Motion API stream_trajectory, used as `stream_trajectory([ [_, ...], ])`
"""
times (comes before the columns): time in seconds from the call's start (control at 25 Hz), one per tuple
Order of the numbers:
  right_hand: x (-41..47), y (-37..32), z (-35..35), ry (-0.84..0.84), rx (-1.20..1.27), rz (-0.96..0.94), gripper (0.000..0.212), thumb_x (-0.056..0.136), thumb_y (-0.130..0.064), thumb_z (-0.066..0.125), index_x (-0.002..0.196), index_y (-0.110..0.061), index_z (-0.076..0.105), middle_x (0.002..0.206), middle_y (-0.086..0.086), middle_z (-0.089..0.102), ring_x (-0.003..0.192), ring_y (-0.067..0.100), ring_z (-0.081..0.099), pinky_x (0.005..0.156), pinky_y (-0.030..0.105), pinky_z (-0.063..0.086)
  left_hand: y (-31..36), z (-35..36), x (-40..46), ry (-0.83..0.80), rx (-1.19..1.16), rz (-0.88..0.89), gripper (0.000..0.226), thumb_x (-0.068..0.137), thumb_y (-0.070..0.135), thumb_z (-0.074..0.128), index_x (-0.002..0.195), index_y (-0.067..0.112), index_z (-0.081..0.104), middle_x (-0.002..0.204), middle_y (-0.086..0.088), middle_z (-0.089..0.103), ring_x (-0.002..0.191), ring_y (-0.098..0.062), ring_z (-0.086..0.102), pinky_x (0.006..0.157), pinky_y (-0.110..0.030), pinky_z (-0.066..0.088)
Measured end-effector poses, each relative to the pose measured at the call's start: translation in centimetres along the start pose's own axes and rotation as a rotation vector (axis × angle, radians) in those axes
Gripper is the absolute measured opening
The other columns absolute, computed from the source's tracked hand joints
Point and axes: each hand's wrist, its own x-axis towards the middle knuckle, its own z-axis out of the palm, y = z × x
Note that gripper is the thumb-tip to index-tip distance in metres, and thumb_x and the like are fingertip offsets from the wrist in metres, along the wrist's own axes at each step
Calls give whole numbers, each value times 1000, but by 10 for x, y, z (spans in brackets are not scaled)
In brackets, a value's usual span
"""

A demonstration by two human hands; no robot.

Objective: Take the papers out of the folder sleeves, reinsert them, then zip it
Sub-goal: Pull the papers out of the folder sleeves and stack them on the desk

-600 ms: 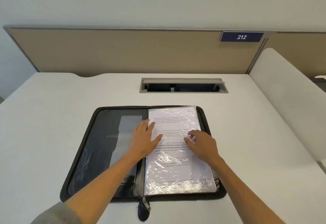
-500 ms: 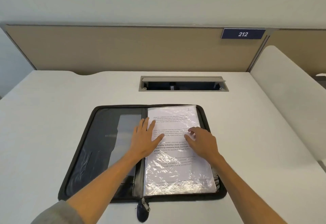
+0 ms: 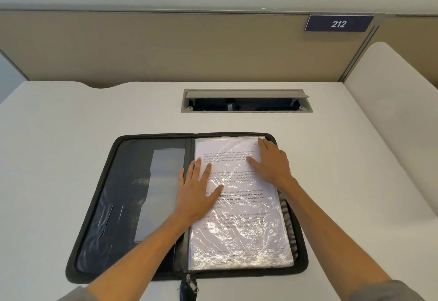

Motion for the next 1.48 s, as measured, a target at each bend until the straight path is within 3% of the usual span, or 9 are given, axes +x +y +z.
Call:
stream_trajectory([
  [0.28, 14, 0, -7, 7, -4, -123, 49, 87, -49, 62, 126, -18, 60, 124, 2, 51, 120, 21, 46, 105, 41, 32, 0, 3, -5, 10, -12, 16, 78, 93, 71, 16, 156, 24, 13, 163, -2, -1, 150, -18, -7, 121, -46, 0],
  [0.44, 24, -4, -13, 24, 125, -201, 22, 82, -41, 72, 92, -23, 64, 126, -2, 54, 120, 19, 47, 107, 42, 30, 4, 3, -7, 29, -14, 16, 78, 94, 70, 17, 155, 22, 18, 163, -3, 3, 150, -20, -2, 121, -46, 1],
  [0.6, 33, -17, -24, 2, 275, -215, 31, 90, -54, 57, 86, -23, 63, 108, -7, 66, 103, 14, 56, 99, 39, 39, 3, 3, -6, 30, -19, 8, 78, 93, 70, 17, 154, 21, 19, 163, -4, 4, 150, -21, -2, 121, -48, 4],
  [0.76, 59, -18, -39, -81, 546, -64, 29, 95, -30, 46, 88, -15, 70, 71, 0, 72, 70, 19, 68, 82, 46, 55, 2, 5, -6, 21, -10, 6, 78, 93, 70, 17, 155, 22, 18, 163, -3, 3, 150, -20, -4, 121, -47, 2],
  [0.88, 77, -10, -45, -191, 296, -24, 14, 92, -15, 58, 100, -12, 69, 75, 0, 70, 62, 17, 68, 82, 39, 57, 1, 4, -5, 30, -43, 3, 78, 93, 71, 20, 154, 22, 19, 163, -2, 5, 150, -18, -2, 121, -47, 4],
  [1.0, 85, -7, -45, -263, 95, -46, 21, 83, -24, 75, 101, -15, 69, 86, -1, 67, 65, 14, 69, 77, 30, 53, 1, 3, -5, 51, -116, -5, 78, 93, 71, 22, 154, 23, 20, 163, 1, 8, 149, -16, 2, 121, -46, 7],
  [1.2, 89, -7, -44, -265, -4, -92, 30, 77, -35, 81, 100, -18, 72, 95, -5, 64, 91, 18, 60, 89, 35, 44, -1, 4, -5, 90, -184, 1, 74, 94, 69, 23, 153, 23, 22, 162, 3, 12, 149, -12, 6, 122, -41, 5],
  [1.36, 93, 2, -36, -305, 190, -106, 17, 77, -28, 81, 84, -17, 71, 77, -8, 63, 81, 17, 56, 80, 34, 42, -3, 4, 0, 172, -257, -3, 71, 95, 66, 26, 148, 20, 32, 157, 1, 25, 146, -15, 18, 120, -44, 15],
  [1.48, 95, 8, -36, -281, 297, -125, 15, 80, -23, 79, 81, -9, 75, 76, 3, 69, 73, 17, 57, 69, 29, 43, -6, -3, 28, 217, -284, -13, 68, 94, 62, 31, 144, 16, 38, 154, -4, 32, 143, -20, 25, 118, -45, 18],
])
